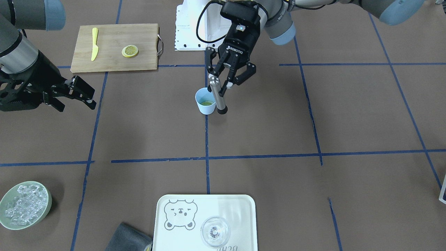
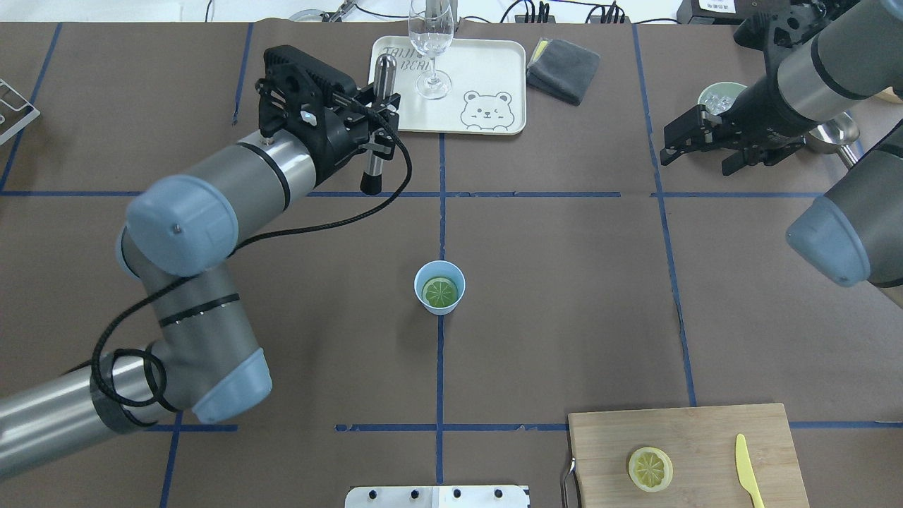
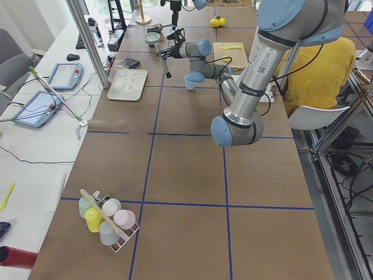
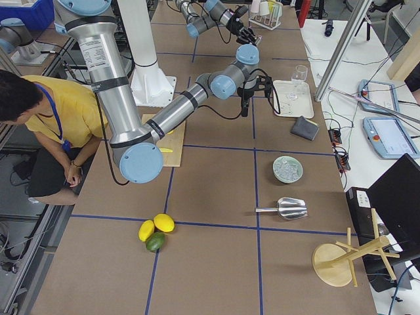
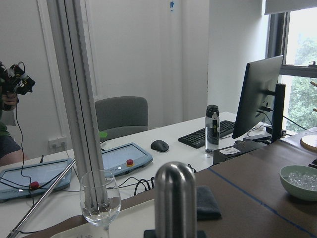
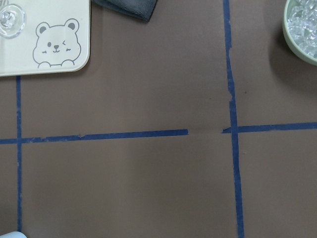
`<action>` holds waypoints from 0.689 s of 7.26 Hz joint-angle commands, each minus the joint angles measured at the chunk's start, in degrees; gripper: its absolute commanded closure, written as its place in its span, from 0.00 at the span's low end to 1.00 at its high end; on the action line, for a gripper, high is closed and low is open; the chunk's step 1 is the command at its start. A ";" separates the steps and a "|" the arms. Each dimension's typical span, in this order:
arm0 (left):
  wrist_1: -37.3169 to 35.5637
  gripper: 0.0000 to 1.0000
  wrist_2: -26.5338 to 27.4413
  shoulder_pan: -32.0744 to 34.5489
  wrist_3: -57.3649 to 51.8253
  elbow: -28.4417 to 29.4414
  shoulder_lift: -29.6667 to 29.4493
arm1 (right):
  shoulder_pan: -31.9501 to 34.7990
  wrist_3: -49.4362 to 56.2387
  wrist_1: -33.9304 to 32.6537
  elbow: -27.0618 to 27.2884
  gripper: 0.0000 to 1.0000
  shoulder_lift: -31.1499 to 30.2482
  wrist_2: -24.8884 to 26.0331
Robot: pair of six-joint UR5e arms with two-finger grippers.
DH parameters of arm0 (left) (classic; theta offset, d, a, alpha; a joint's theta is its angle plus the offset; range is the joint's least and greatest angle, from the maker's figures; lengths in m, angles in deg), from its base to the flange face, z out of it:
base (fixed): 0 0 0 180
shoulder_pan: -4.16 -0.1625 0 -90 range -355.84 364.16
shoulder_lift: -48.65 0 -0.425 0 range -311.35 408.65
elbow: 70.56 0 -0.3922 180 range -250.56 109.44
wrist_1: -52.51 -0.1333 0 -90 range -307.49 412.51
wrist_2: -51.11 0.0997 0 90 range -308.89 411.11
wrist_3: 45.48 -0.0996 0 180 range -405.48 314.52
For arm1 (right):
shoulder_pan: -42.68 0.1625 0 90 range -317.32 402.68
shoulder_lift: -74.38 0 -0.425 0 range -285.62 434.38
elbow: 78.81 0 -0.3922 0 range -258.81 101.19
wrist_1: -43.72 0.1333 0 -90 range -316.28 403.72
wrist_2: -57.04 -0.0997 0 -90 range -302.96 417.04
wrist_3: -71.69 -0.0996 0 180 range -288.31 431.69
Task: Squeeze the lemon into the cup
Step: 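Lift the muddler up out of the cup with the left gripper, then carry the muddler back to its spot on the table with the left gripper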
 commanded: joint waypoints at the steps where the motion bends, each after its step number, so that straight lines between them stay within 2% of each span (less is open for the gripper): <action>1: -19.25 1.00 -19.57 7.78 1.11 0.02 1.43 | 0.00 0.01 0.38 -0.05 0.00 -0.21 0.01; 2: -25.36 1.00 -26.10 10.77 1.29 0.02 3.00 | 0.00 -0.08 0.38 0.03 0.00 -0.21 -0.08; 4: -35.21 1.00 -35.26 14.83 1.64 -0.51 7.31 | 0.00 -0.08 0.46 0.03 0.00 -0.73 0.01; 5: -40.57 1.00 -36.96 14.84 1.64 -0.51 9.76 | -0.08 -0.08 0.46 0.03 0.00 -0.74 0.01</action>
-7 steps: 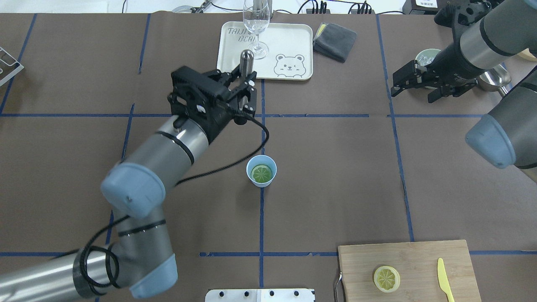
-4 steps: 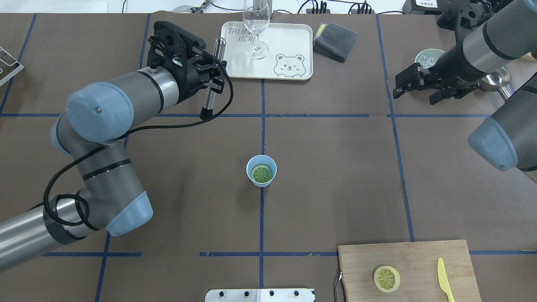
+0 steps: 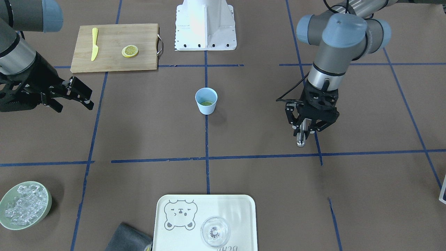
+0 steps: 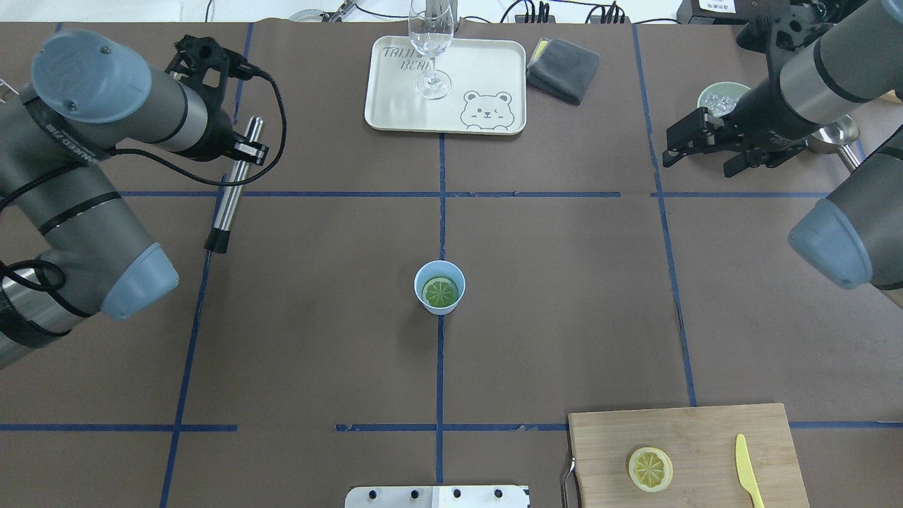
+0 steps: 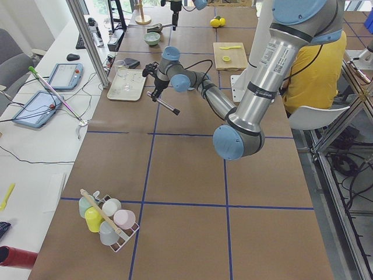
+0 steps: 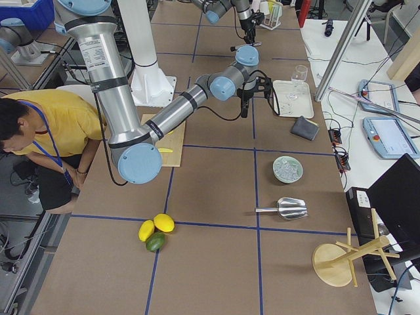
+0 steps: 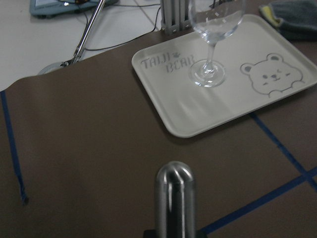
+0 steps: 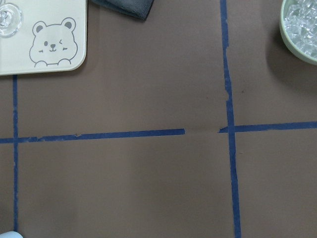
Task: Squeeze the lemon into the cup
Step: 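Carry the muddler back to its spot on the table with the left gripper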
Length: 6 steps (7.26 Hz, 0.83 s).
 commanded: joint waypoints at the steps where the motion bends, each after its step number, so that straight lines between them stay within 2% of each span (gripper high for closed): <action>1: -8.70 1.00 -4.22 1.17 0.06 0.73 5.88 | 0.01 0.08 0.04 -0.08 0.00 -0.17 0.01; 2: -8.37 1.00 -4.40 2.39 -0.81 1.09 9.56 | -0.08 0.08 0.04 -0.08 0.00 -0.25 0.01; 3: -8.02 1.00 -6.32 3.27 -1.87 3.97 10.55 | -0.08 -0.01 0.04 -0.08 0.00 -0.25 0.10; 4: -7.93 1.00 -12.60 5.72 -1.70 6.95 10.48 | -0.08 -0.01 0.04 0.01 0.00 -0.25 0.01; 6: -8.01 1.00 -13.72 6.10 -1.44 12.24 9.95 | -0.08 -0.01 0.04 0.10 0.00 -0.25 0.10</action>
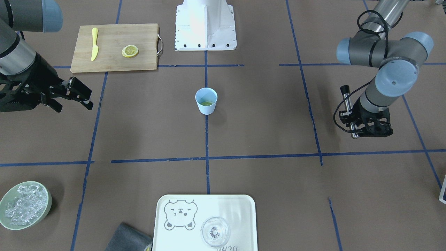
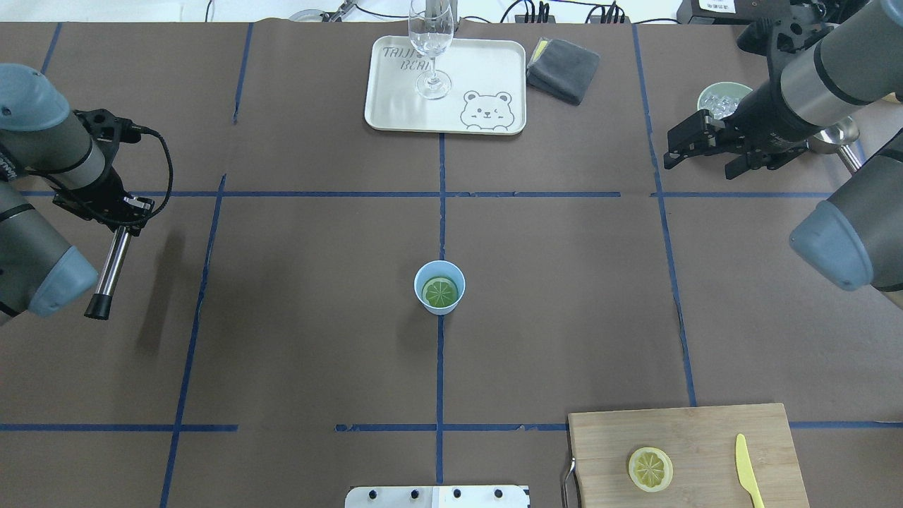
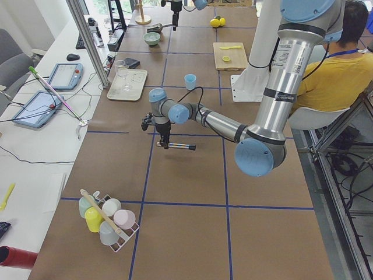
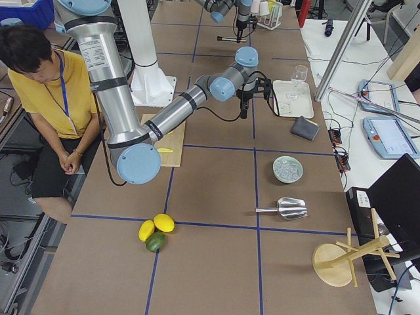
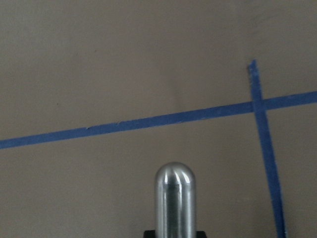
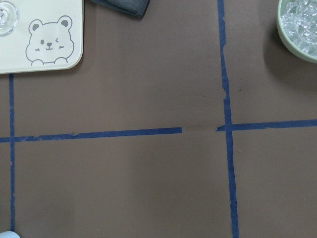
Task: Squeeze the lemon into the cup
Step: 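Carry the muddler back to its spot on the table with the left gripper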
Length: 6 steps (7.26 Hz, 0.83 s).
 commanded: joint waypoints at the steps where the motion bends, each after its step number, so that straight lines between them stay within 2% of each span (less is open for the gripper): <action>1: -0.02 1.00 -1.27 0.45 0.30 3.79 -0.07 | 0.00 0.00 0.00 0.14 0.00 0.00 0.02; 6: 0.07 1.00 -1.27 0.36 0.13 4.67 0.45 | 0.00 0.00 0.00 0.14 0.00 0.61 0.11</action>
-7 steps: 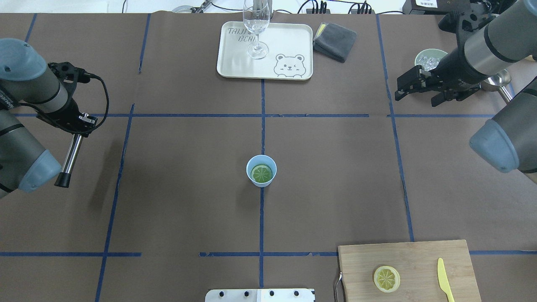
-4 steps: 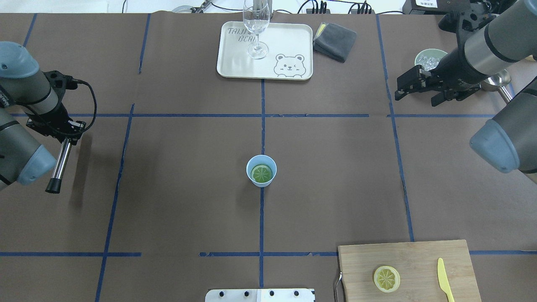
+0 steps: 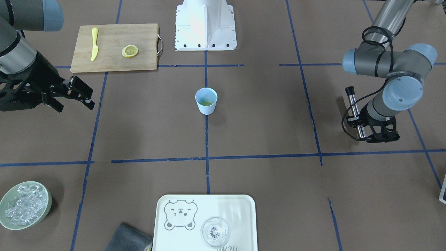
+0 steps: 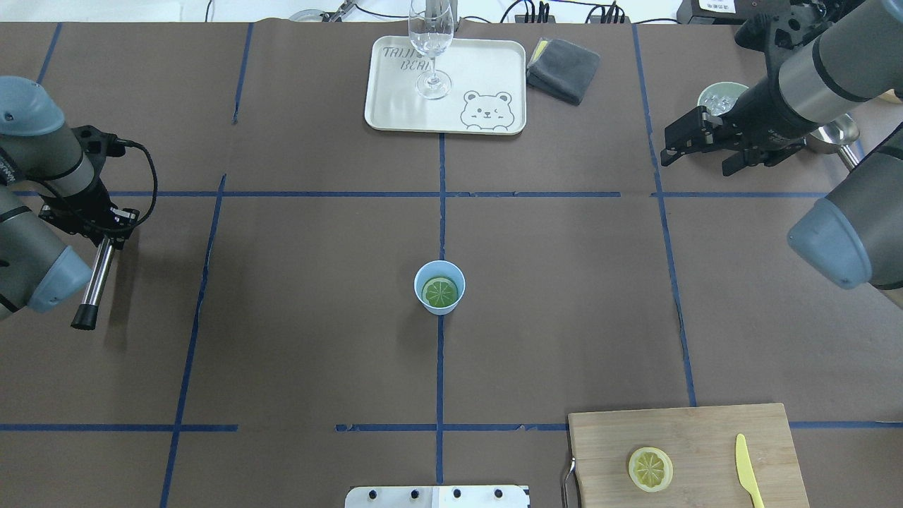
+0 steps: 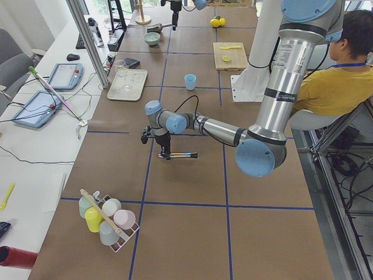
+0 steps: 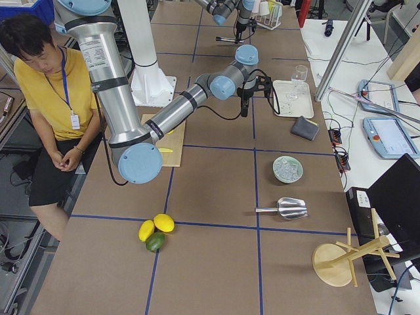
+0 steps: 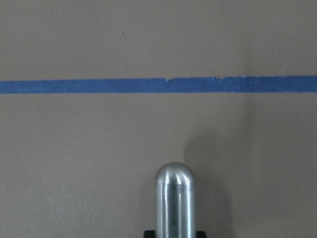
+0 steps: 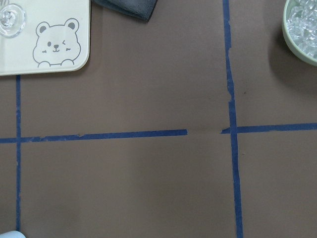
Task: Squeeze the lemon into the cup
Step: 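Lower the muddler onto the table and open the left gripper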
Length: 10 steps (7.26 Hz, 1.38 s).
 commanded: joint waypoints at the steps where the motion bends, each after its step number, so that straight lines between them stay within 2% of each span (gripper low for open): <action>1: 0.07 1.00 0.00 -0.01 -0.07 0.20 0.15 | -0.09 0.00 0.00 0.00 0.00 0.12 0.01; 5: 0.07 1.00 0.00 -0.10 -0.07 0.64 0.24 | -0.09 -0.09 0.00 0.00 0.00 0.21 0.01; 7: 0.07 0.91 0.00 -0.10 -0.25 0.64 0.24 | 0.00 -0.09 0.00 0.09 0.00 0.21 0.01; 10: 0.25 0.90 0.17 -0.10 -0.51 0.56 0.15 | 0.00 -0.09 0.00 0.18 0.00 0.12 0.01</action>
